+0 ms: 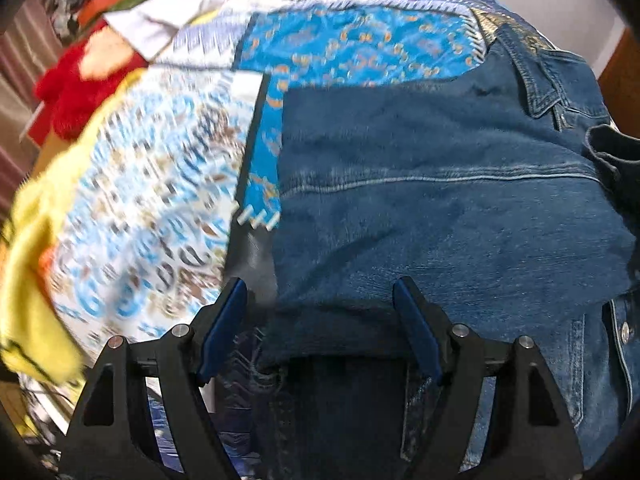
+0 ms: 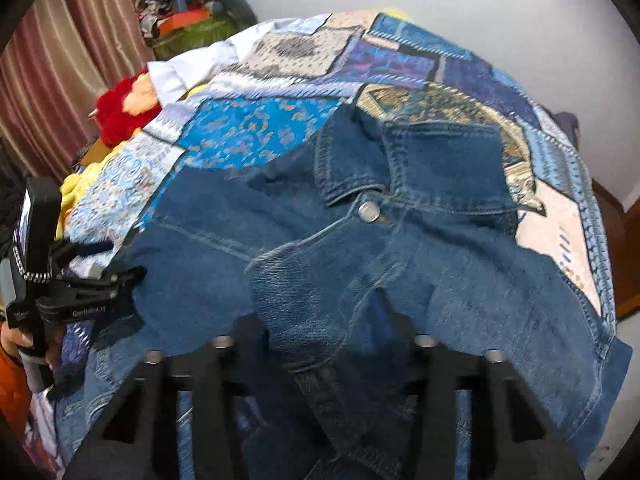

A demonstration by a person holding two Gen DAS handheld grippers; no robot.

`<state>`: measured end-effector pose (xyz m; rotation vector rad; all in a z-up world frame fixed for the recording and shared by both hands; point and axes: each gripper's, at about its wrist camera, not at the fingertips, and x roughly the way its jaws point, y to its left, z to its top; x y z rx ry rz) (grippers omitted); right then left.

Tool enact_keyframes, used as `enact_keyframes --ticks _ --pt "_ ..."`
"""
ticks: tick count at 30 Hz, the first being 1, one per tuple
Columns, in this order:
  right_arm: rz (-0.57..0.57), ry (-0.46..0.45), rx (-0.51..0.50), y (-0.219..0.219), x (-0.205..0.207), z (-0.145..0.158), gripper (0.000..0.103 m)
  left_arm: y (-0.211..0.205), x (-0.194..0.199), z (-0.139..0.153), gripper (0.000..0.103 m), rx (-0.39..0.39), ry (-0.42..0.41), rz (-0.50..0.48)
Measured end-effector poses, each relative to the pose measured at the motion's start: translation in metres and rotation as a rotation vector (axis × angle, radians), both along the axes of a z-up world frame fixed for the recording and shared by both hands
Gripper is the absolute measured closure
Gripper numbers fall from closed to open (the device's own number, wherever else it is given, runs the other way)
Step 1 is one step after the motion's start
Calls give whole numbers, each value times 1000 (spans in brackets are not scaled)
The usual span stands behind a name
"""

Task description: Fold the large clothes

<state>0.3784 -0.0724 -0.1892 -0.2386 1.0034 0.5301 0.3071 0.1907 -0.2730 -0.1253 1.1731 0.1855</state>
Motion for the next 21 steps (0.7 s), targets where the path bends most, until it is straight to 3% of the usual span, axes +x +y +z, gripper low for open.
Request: enact_keyframes --ticks 3,10,18,21 --pt "-35 -16 45 -17 -2 15 82 -4 -2 -3 26 28 -5 -4" --pt "-121 -65 92 -73 -19 48 84 -11 -3 -4 25 78 -5 -16" --pt "-241 17 112 -133 -39 26 87 -8 -5 -4 21 97 -1 8" --pt "-311 -26 48 -155 -46 21 87 -9 -4 -4 21 115 6 2"
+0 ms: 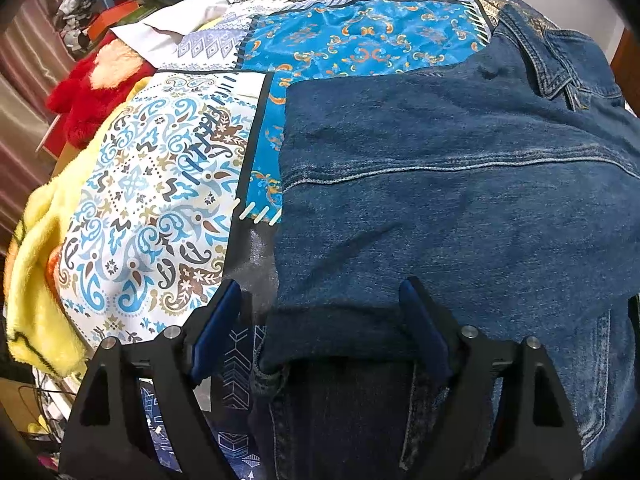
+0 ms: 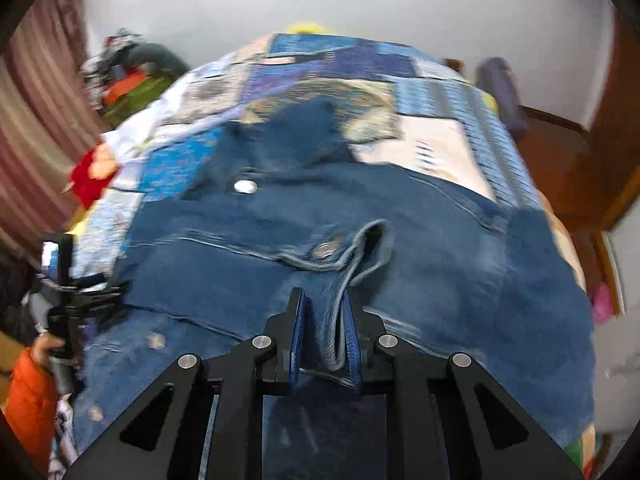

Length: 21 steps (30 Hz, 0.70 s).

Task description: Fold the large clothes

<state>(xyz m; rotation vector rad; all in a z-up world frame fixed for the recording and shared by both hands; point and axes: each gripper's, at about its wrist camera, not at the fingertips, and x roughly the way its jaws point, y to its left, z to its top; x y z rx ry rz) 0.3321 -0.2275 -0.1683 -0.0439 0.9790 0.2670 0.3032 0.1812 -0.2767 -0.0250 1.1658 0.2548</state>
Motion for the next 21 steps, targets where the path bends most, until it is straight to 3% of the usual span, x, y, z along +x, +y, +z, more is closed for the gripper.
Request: enact_keyframes --ticks 7,11,16,18,19,20,21 --pt "-93 18 -28 -62 -18 5 86 -11 9 15 22 100 34 -56" --pt "-176 30 -26 -106 -27 6 86 -30 15 42 22 107 -26 -102" --pt "-242 191 -147 -148 -24 -39 86 -68 26 78 21 99 -114 -182" --pt "-212 175 -142 -154 -28 -47 85 -92 33 92 21 88 -148 -234" --pt "-209 157 -147 -158 -31 -46 82 -103 37 96 21 82 -158 -257" --pt "-228 152 -188 -162 -33 -46 65 -115 38 102 21 74 -169 -285" --pt "-253 143 -229 -165 -35 -46 35 -126 40 106 21 70 -178 -309"
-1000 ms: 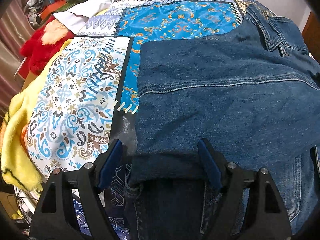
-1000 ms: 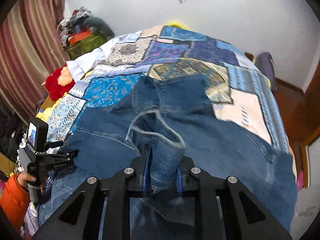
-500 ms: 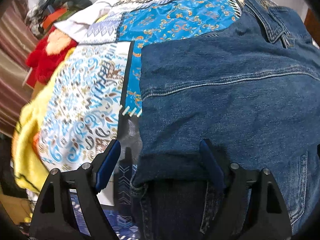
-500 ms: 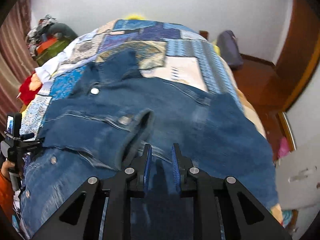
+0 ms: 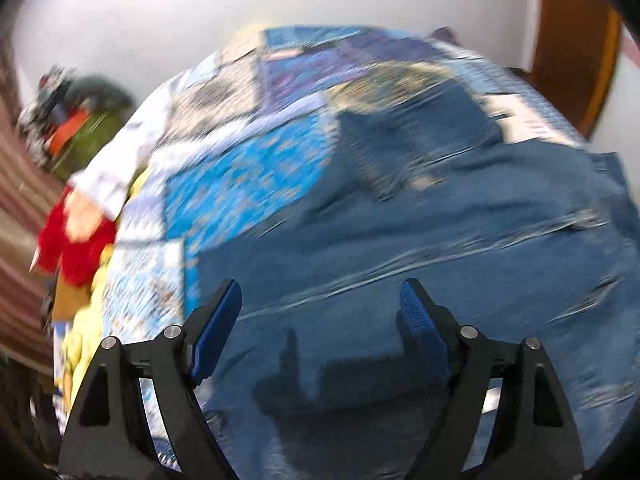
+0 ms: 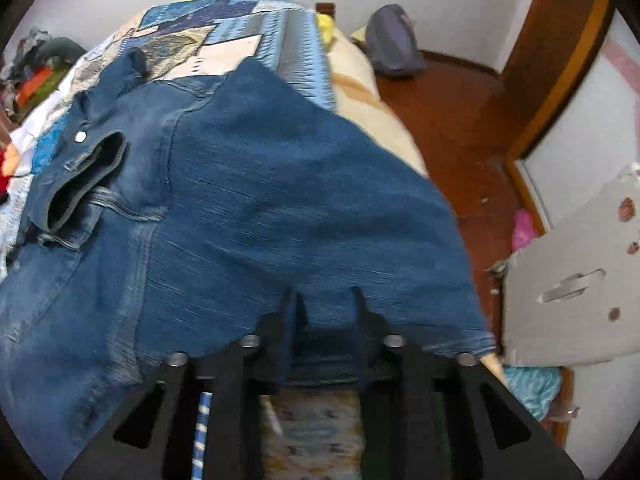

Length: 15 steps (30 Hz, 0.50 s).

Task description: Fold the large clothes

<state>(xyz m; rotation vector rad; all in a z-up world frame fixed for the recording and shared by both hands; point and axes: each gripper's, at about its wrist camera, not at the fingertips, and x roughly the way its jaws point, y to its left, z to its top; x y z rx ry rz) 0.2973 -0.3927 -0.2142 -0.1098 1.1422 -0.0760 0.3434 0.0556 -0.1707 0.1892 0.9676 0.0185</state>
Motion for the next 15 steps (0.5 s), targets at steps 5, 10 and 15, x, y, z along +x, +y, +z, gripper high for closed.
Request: enact_keyframes --ticks 5,10,15 --pt "-74 -9 91 -34 -10 -1 18 -71 12 13 21 13 -37 -160" --pt "-183 -5 287 -76 -25 3 18 -127 30 0 21 20 -1 -263" --pt "-276 28 410 -105 -34 -8 18 -168 42 -32 21 21 90 -301"
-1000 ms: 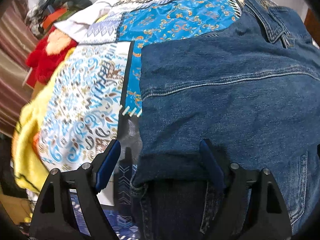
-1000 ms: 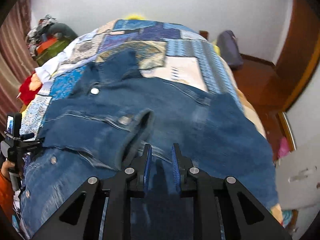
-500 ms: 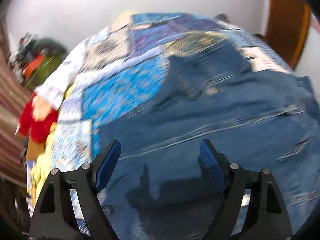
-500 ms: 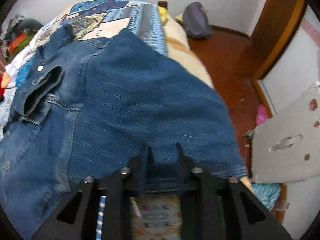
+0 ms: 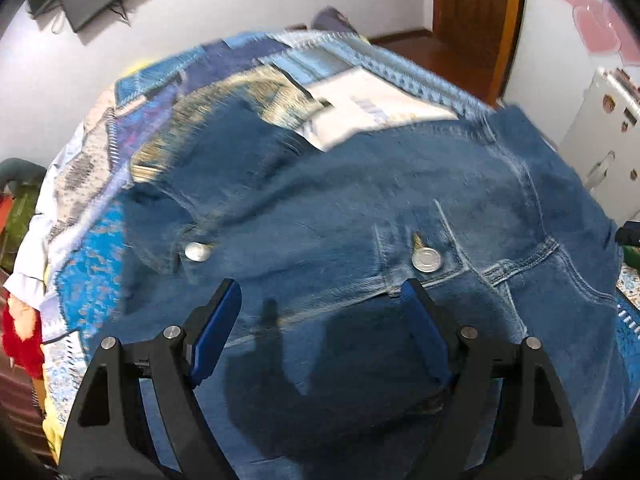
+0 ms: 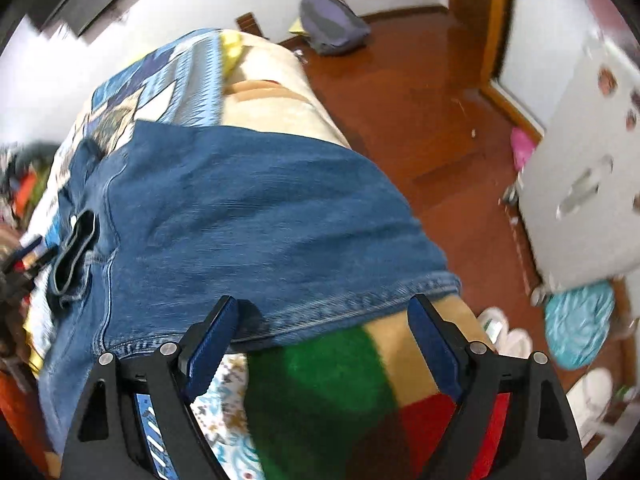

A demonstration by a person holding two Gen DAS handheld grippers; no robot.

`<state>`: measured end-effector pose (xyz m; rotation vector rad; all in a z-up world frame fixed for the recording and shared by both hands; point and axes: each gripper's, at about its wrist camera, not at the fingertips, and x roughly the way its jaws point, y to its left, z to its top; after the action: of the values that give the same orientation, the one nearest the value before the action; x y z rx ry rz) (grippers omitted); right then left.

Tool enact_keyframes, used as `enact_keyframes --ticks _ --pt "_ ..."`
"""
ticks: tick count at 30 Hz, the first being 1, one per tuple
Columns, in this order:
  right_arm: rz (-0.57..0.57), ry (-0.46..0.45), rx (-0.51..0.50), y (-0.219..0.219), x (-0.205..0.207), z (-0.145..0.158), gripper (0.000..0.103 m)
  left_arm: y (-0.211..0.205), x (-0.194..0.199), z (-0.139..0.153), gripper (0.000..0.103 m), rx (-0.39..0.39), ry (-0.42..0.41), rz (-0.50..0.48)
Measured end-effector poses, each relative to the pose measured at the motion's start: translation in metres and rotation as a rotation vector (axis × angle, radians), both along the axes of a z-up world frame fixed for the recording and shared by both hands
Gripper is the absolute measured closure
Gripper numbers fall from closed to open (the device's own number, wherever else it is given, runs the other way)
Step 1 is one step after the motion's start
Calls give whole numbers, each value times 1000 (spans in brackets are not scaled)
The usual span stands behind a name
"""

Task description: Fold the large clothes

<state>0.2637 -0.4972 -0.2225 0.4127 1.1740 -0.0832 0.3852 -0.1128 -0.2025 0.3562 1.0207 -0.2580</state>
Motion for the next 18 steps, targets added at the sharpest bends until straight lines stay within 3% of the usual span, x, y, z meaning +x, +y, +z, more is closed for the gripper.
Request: enact_keyframes --ticks 4,11,13,17,18 --pt "-92 24 145 -24 -2 -21 18 -6 -1 -4 21 8 -9 2" --pt "-172 28 219 -32 18 -42 19 20 8 -10 19 -142 107 69" --pt "-196 21 222 -34 22 -44 28 24 8 -10 19 -163 127 87" --pt "-238 -6 198 -35 27 -34 74 32 5 -8 20 -203 142 123" --pt "-241 -17 199 -35 27 -30 78 34 3 -6 20 -209 141 125"
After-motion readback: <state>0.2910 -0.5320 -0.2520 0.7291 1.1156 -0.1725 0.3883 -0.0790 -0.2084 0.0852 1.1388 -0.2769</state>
